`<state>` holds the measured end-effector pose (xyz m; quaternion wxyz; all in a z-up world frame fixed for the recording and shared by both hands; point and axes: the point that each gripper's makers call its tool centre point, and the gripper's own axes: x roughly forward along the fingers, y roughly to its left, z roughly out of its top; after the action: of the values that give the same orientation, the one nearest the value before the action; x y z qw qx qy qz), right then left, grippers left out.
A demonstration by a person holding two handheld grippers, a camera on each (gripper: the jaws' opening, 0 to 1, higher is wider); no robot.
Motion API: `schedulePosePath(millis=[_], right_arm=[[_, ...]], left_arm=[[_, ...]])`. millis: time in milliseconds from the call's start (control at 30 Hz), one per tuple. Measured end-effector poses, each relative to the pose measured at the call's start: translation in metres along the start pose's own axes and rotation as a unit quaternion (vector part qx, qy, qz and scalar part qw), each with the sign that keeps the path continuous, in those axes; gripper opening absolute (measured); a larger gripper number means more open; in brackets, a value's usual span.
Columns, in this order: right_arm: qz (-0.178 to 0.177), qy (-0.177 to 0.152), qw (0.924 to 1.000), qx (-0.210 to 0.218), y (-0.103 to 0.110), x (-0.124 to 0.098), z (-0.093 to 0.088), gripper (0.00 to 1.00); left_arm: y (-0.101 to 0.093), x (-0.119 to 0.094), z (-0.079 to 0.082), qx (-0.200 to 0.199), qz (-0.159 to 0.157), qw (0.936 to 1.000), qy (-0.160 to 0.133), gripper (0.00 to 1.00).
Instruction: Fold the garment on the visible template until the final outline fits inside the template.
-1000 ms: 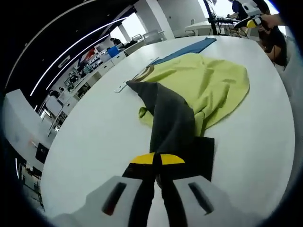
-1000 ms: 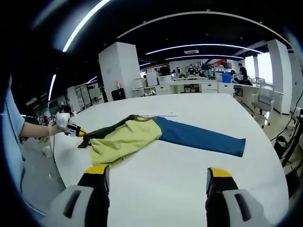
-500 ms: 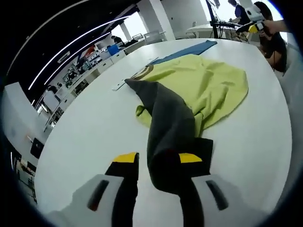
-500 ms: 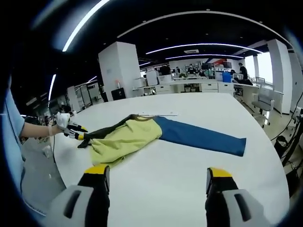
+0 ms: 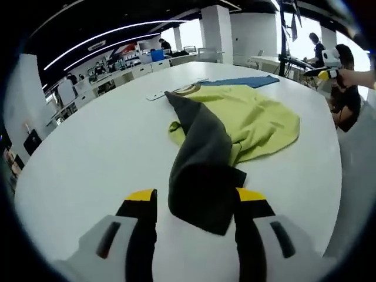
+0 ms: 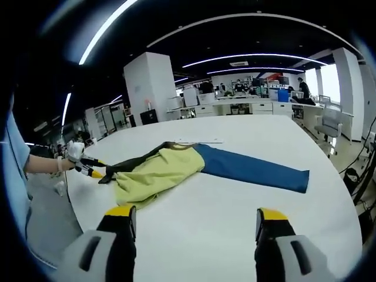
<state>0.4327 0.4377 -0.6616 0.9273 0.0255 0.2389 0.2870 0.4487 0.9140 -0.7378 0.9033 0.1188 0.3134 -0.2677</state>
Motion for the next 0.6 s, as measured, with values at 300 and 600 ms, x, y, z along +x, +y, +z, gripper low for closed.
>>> schedulePosePath(millis=[300, 600], right_arm=[[0.003, 0.001, 1.0000, 0.002, 0.003, 0.001, -0.003, 0.84], [0.004, 0.001, 1.0000, 0.002, 0.003, 0.001, -0.002, 0.84]], left_arm=[[-0.006, -0.010, -0.031, -0.058, 0.008, 0.9982, 0.014, 0.39], [-0.006, -0.010, -0.035, -0.084, 0.024, 0.9961, 0.015, 0.23]])
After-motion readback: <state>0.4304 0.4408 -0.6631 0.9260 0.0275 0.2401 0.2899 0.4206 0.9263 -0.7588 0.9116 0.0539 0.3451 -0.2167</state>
